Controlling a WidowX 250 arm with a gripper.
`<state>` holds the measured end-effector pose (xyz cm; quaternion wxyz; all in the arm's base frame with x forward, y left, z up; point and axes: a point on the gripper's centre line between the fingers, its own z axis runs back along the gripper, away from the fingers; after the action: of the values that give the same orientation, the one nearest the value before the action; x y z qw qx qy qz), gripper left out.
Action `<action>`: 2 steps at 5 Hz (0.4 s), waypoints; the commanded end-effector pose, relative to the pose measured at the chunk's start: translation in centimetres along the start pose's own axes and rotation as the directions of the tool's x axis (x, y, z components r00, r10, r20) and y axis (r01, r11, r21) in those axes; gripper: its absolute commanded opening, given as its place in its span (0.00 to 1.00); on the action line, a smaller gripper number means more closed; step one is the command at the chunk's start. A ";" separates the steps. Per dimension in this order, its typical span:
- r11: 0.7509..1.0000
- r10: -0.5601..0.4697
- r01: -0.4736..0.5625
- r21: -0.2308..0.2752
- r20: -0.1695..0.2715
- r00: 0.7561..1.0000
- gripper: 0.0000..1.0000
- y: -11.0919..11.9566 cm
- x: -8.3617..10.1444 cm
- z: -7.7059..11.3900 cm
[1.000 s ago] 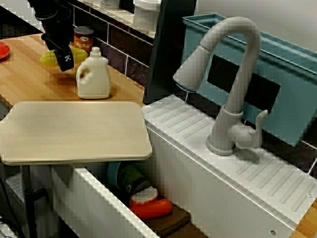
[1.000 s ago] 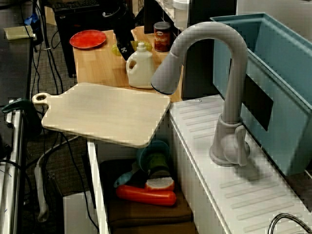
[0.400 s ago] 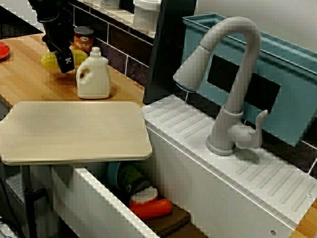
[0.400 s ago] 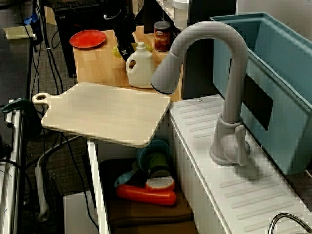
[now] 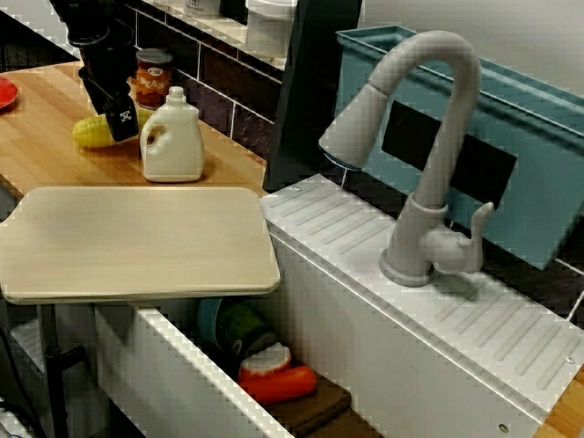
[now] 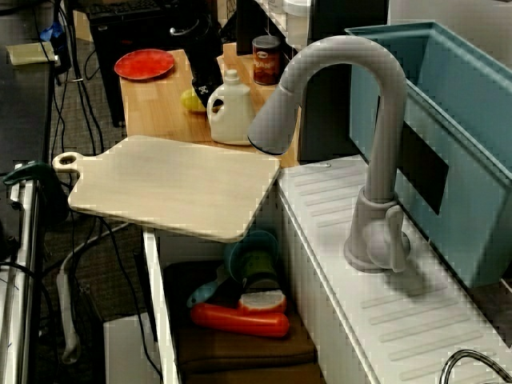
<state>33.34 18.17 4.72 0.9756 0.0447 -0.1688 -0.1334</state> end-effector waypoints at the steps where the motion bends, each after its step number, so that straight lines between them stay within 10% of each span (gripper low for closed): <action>1: 1.000 -0.016 0.015 0.027 0.030 0.999 1.00 0.4 -0.1 1.4; 2: 1.000 -0.011 0.010 0.023 0.034 0.999 1.00 0.4 -0.3 1.7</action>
<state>32.79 17.69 4.13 0.9766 0.0319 -0.1638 -0.1356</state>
